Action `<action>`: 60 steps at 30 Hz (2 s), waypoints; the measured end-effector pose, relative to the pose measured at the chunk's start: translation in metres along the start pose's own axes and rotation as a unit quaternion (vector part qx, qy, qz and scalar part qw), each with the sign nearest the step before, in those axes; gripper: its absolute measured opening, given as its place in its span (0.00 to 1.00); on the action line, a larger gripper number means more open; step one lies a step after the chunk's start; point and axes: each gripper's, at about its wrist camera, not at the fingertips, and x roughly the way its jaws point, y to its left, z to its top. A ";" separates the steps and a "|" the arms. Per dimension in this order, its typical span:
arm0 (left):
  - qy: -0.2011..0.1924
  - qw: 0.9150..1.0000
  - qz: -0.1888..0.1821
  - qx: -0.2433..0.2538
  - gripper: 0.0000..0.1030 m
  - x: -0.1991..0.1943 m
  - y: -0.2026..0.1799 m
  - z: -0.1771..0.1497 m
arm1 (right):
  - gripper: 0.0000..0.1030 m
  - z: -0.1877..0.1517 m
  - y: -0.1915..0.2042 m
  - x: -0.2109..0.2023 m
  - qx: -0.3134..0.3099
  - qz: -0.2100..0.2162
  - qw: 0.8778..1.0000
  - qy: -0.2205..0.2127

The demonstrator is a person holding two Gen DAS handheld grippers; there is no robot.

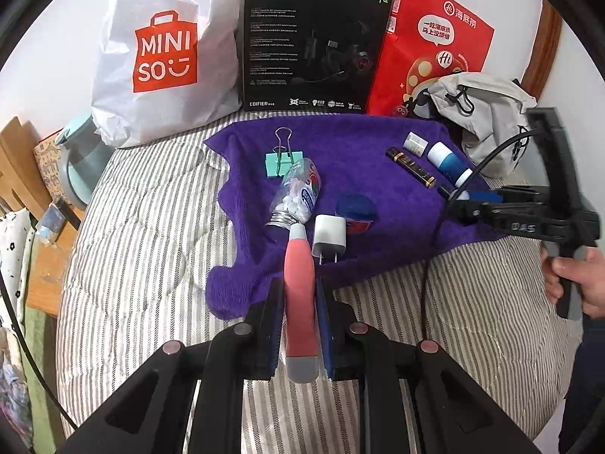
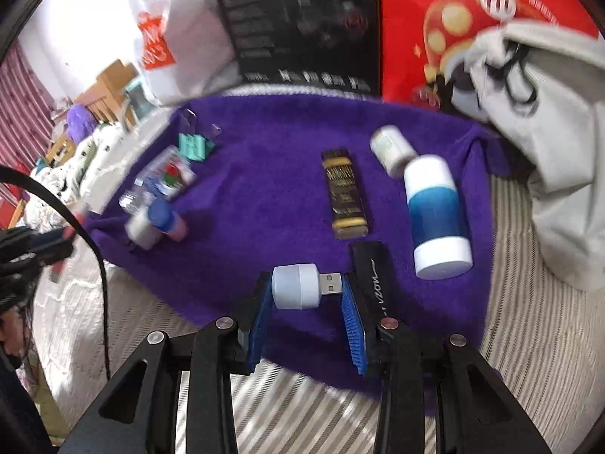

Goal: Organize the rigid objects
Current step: 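Carry the pink tube over the towel with the left tool while the right tool carries the USB light, then open the right tool to release the USB light while the left tool releases the pink tube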

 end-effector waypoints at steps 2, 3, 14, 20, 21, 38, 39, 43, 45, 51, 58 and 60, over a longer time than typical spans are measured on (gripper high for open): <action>0.001 1.000 -0.002 -0.003 0.16 0.003 0.003 0.001 | 0.35 0.000 -0.001 0.008 -0.004 -0.005 1.000 0.009; 0.001 1.000 -0.003 -0.003 0.16 0.004 0.003 0.002 | 0.35 0.000 0.001 0.008 -0.009 -0.008 1.000 0.005; 0.004 1.000 -0.014 0.001 0.16 0.011 0.004 0.008 | 0.41 0.004 0.005 0.012 -0.051 -0.007 0.998 0.032; 0.004 1.000 -0.017 0.001 0.16 0.012 0.005 0.013 | 0.44 0.005 0.002 0.009 -0.048 0.008 0.997 0.053; 0.005 1.000 -0.020 0.000 0.16 0.013 0.005 0.014 | 0.44 0.005 0.001 0.006 -0.044 0.008 0.998 0.052; 0.008 0.999 -0.048 0.024 0.16 0.052 -0.026 0.073 | 0.58 -0.012 -0.011 -0.054 -0.015 0.026 0.999 -0.012; 0.009 0.998 -0.049 0.026 0.16 0.056 -0.028 0.078 | 0.58 -0.013 -0.012 -0.055 -0.014 0.030 0.999 -0.012; 0.014 0.998 -0.054 0.032 0.16 0.074 -0.036 0.096 | 0.58 -0.015 -0.018 -0.053 -0.005 0.038 0.999 -0.008; 0.015 0.998 -0.054 0.033 0.16 0.081 -0.039 0.102 | 0.58 -0.015 -0.023 -0.050 0.000 0.039 0.999 -0.004; 0.037 0.998 -0.042 0.040 0.16 0.115 -0.045 0.118 | 0.58 -0.019 -0.032 -0.045 0.005 0.042 0.999 0.005; 0.060 0.996 -0.007 0.064 0.16 0.146 -0.056 0.120 | 0.58 -0.019 -0.040 -0.042 0.005 0.038 0.999 0.011; 0.062 0.995 0.002 0.072 0.16 0.149 -0.059 0.120 | 0.58 -0.018 -0.040 -0.040 0.003 0.036 0.999 0.014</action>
